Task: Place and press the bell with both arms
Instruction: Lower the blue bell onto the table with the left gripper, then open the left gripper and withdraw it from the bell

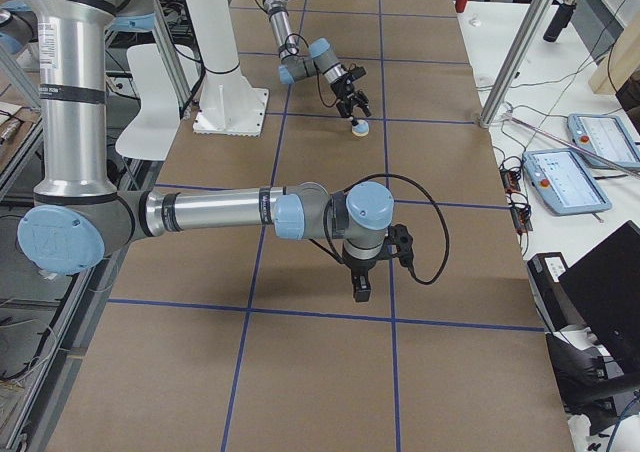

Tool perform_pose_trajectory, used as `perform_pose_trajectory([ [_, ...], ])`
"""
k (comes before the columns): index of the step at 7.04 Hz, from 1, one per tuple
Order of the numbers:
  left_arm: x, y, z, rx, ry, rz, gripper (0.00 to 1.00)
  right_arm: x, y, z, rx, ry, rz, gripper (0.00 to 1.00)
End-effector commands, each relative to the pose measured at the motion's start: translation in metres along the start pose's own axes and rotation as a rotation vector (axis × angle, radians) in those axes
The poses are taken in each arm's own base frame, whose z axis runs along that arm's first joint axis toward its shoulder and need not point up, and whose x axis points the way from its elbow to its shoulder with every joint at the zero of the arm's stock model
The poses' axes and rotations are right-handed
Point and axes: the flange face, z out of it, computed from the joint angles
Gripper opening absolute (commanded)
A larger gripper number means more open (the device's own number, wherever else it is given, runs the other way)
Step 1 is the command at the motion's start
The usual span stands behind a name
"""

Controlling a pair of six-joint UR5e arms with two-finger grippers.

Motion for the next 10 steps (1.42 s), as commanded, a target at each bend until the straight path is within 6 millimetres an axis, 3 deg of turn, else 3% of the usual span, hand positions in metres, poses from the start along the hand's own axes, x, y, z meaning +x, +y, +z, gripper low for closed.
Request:
perform_pose_trajectory([
  [1, -0.008, -0.035, -0.009, -0.018, 0.003, 0.001, 1.00, -0.010, -0.009, -0.004, 0.039, -0.031, -0.044, 1.00],
  [2, -0.030, -0.039, -0.008, -0.027, -0.038, 0.007, 1.00, -0.021, -0.015, -0.004, 0.052, -0.042, -0.074, 1.00],
  [3, -0.067, -0.050, -0.010, -0.072, -0.056, 0.010, 1.00, -0.046, -0.042, -0.014, 0.071, -0.042, -0.093, 1.00],
  [4, -0.115, -0.066, -0.024, -0.147, -0.078, 0.006, 1.00, -0.084, -0.071, -0.010, 0.064, -0.051, -0.087, 1.00],
  [5, -0.177, -0.082, -0.053, -0.214, -0.095, -0.015, 1.00, -0.124, -0.092, 0.000, 0.048, -0.066, 0.010, 1.00],
  [6, -0.252, -0.099, -0.087, -0.266, -0.113, -0.050, 1.00, -0.177, -0.104, 0.008, 0.049, -0.096, 0.081, 1.00],
  [7, -0.313, -0.123, -0.119, -0.299, -0.123, -0.079, 1.00, -0.226, -0.114, 0.017, 0.050, -0.124, 0.098, 1.00],
  [9, -0.393, -0.119, -0.170, -0.366, -0.144, -0.060, 1.00, -0.319, -0.134, 0.038, 0.058, -0.096, 0.156, 1.00],
  [10, -0.421, -0.122, -0.197, -0.355, -0.185, -0.079, 1.00, -0.363, -0.137, 0.054, 0.059, -0.081, 0.190, 1.00],
])
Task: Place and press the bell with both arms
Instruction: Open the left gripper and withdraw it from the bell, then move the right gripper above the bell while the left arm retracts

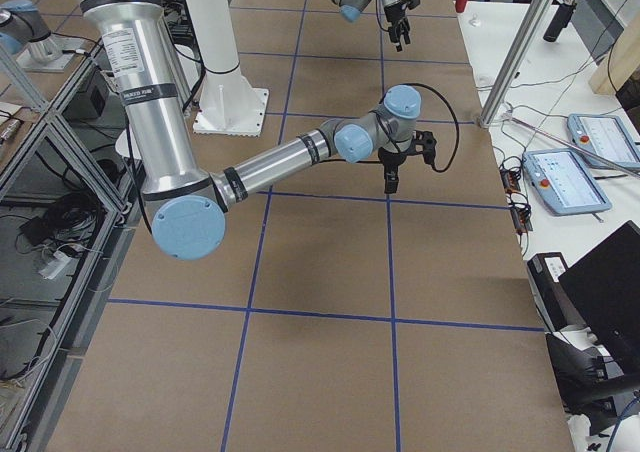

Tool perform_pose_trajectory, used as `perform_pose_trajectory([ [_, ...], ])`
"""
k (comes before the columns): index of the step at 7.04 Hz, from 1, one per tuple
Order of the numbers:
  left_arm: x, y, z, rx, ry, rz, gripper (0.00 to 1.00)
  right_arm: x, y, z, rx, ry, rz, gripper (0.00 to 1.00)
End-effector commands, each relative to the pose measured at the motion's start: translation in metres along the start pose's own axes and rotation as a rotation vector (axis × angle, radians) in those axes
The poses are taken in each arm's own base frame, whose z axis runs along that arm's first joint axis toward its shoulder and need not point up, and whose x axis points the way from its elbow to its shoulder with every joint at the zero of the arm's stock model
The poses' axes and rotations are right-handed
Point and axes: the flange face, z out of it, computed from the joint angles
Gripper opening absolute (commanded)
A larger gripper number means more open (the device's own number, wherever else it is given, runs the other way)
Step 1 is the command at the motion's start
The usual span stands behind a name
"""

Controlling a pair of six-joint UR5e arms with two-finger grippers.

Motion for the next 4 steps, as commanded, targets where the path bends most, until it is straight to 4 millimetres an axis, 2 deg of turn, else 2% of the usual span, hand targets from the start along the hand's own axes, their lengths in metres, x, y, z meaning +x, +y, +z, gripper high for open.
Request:
perform_pose_trajectory([
  [1, -0.078, 0.014, -0.050, -0.035, -0.104, -0.013, 1.00, -0.099, 0.014, 0.039, 0.012, 0.018, 0.042, 1.00],
  [2, -0.091, 0.044, -0.068, -0.116, -0.172, -0.057, 1.00, -0.128, 0.023, 0.052, 0.002, 0.013, 0.104, 1.00],
  [3, -0.095, 0.047, -0.094, -0.164, -0.226, -0.066, 1.00, -0.157, 0.028, 0.053, 0.005, -0.003, 0.110, 1.00],
  [4, -0.117, 0.072, -0.118, -0.239, -0.279, -0.007, 1.00, -0.180, 0.038, 0.063, -0.005, -0.006, 0.097, 1.00],
])
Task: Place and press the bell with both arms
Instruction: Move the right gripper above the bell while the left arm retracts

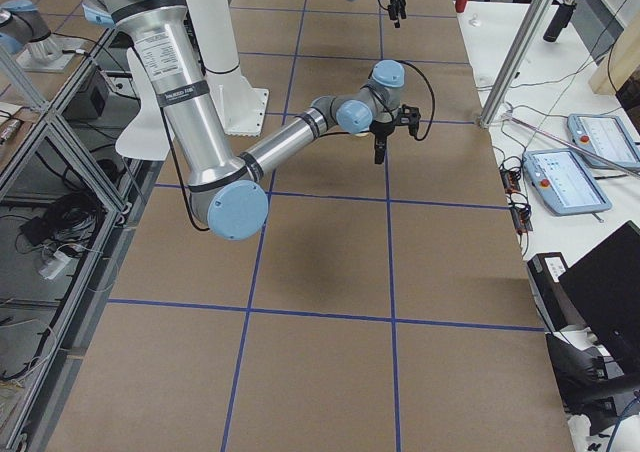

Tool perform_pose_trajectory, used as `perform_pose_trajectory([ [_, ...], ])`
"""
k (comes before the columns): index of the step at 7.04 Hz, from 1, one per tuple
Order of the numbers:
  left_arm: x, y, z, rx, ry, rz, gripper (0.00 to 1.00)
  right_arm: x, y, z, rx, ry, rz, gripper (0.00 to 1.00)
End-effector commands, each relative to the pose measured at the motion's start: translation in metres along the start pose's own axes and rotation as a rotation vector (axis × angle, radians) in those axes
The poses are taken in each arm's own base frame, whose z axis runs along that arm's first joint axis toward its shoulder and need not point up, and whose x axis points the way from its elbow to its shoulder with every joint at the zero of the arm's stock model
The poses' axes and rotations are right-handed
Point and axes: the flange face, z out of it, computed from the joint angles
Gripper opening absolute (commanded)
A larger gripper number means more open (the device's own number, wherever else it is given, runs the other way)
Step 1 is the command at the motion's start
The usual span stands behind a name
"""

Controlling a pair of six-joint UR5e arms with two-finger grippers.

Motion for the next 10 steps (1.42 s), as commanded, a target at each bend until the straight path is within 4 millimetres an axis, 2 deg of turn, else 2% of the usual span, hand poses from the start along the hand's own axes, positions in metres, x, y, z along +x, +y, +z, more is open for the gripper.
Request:
perform_pose_trajectory([
  [1, -0.054, 0.039, -0.031, -0.116, -0.112, 0.064, 1.00, -0.059, 0.027, 0.019, 0.012, 0.001, -0.023, 1.00],
  [2, -0.066, 0.048, -0.033, -0.128, -0.123, 0.064, 1.00, -0.083, 0.038, 0.036, 0.026, 0.019, -0.004, 1.00],
  [3, -0.069, 0.052, -0.033, -0.133, -0.121, 0.061, 1.00, -0.114, 0.033, 0.048, 0.016, 0.020, 0.035, 0.97],
  [4, -0.070, 0.053, -0.033, -0.134, -0.120, 0.060, 1.00, -0.147, 0.036, 0.054, 0.013, 0.032, 0.066, 0.92],
  [5, -0.071, 0.055, -0.032, -0.137, -0.119, 0.059, 1.00, -0.170, 0.037, 0.057, 0.004, 0.052, 0.067, 0.83],
  [6, -0.071, 0.055, -0.032, -0.137, -0.119, 0.059, 1.00, -0.186, 0.036, 0.064, 0.003, 0.060, 0.064, 0.80],
  [7, -0.071, 0.055, -0.032, -0.137, -0.119, 0.059, 1.00, -0.192, 0.040, 0.072, 0.003, 0.070, 0.058, 0.71],
  [8, -0.071, 0.056, -0.032, -0.137, -0.119, 0.059, 1.00, -0.193, 0.041, 0.072, 0.006, 0.068, 0.056, 0.54],
  [9, -0.071, 0.055, -0.032, -0.136, -0.119, 0.060, 1.00, -0.199, 0.041, 0.070, 0.006, 0.062, 0.054, 0.22],
  [10, -0.071, 0.055, -0.032, -0.137, -0.118, 0.065, 1.00, -0.202, 0.045, 0.073, 0.002, 0.063, 0.049, 0.00],
])
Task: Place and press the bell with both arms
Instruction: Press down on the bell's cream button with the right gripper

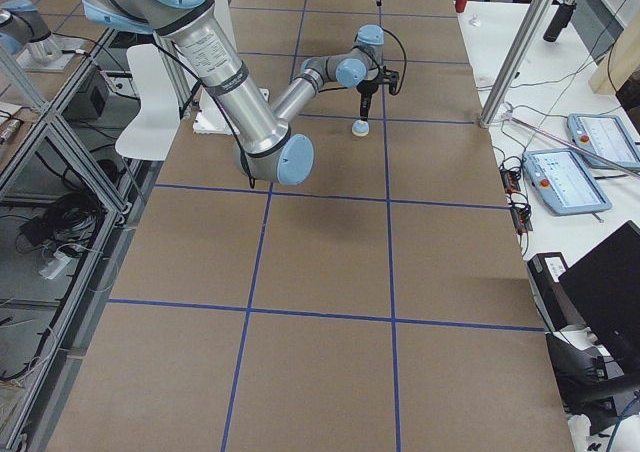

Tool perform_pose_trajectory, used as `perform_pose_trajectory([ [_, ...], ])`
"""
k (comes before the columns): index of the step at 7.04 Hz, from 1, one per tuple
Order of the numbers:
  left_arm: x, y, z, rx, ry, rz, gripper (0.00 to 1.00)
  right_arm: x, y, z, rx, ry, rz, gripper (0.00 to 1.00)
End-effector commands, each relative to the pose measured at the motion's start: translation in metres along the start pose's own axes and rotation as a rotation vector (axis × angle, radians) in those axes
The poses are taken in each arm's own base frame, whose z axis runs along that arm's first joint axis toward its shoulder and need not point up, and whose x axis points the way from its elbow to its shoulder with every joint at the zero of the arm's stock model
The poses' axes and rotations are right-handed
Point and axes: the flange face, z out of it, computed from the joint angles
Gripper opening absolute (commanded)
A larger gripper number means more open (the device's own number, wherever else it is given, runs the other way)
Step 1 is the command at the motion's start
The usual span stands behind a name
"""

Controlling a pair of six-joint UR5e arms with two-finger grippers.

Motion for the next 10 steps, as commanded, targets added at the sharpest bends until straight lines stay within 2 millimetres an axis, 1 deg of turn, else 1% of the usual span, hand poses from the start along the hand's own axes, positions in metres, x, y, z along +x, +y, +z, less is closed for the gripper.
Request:
perform_pose_trajectory([
  [1, 0.000, 0.000, 0.000, 0.001, 0.000, 0.014, 1.00, -0.005, 0.006, 0.005, -0.007, 0.003, -0.008, 0.00],
  [3, -0.001, 0.000, -0.001, 0.002, -0.002, 0.014, 1.00, -0.016, 0.004, 0.018, -0.019, 0.025, -0.005, 0.00],
  [5, -0.001, -0.001, 0.000, 0.001, -0.004, 0.013, 1.00, -0.014, 0.005, 0.025, -0.024, 0.035, -0.006, 0.00],
  [6, -0.001, -0.001, 0.001, -0.001, -0.004, 0.013, 1.00, -0.012, 0.005, 0.037, -0.024, 0.056, -0.006, 0.00],
  [8, -0.001, 0.000, 0.002, -0.002, -0.005, 0.012, 1.00, -0.009, 0.008, 0.051, -0.029, 0.080, -0.009, 0.00],
  [10, -0.003, 0.000, 0.002, -0.001, -0.009, 0.011, 1.00, -0.009, 0.010, 0.058, -0.021, 0.093, -0.013, 0.00],
])
